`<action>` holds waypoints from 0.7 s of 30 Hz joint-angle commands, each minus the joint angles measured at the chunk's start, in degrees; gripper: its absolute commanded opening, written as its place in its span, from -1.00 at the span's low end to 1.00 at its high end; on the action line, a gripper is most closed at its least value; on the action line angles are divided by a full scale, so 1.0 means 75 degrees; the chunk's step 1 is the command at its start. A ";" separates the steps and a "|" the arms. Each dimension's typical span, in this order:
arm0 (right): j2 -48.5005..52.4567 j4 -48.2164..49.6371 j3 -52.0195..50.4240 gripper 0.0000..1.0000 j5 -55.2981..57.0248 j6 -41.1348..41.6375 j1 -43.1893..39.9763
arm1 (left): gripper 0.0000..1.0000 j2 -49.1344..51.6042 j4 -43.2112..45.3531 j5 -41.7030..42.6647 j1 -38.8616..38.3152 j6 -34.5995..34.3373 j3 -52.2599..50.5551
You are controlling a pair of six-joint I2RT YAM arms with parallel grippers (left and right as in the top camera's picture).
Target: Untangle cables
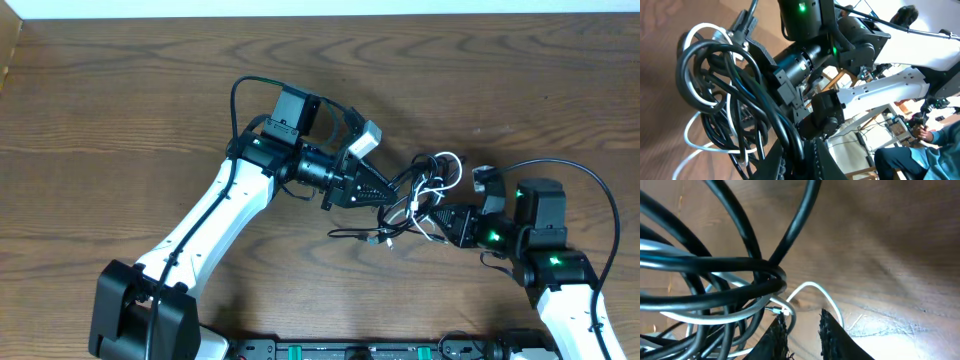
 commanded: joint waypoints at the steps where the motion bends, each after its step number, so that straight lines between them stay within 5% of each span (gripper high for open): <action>1: 0.0017 0.0172 0.0020 -0.83 0.0507 0.0938 0.0079 | -0.85 -0.0015 0.0015 0.0536 0.0032 0.0248 0.0055; 10: 0.0015 -0.1355 0.0020 -0.98 0.5933 0.3296 0.0058 | -0.85 -0.0015 0.0015 0.0755 0.0038 0.0213 0.0055; 21: 0.0015 -0.1760 0.0023 -0.96 0.6592 0.3509 -0.1253 | -0.85 -0.0015 0.0012 0.0490 0.1524 -0.0076 0.0055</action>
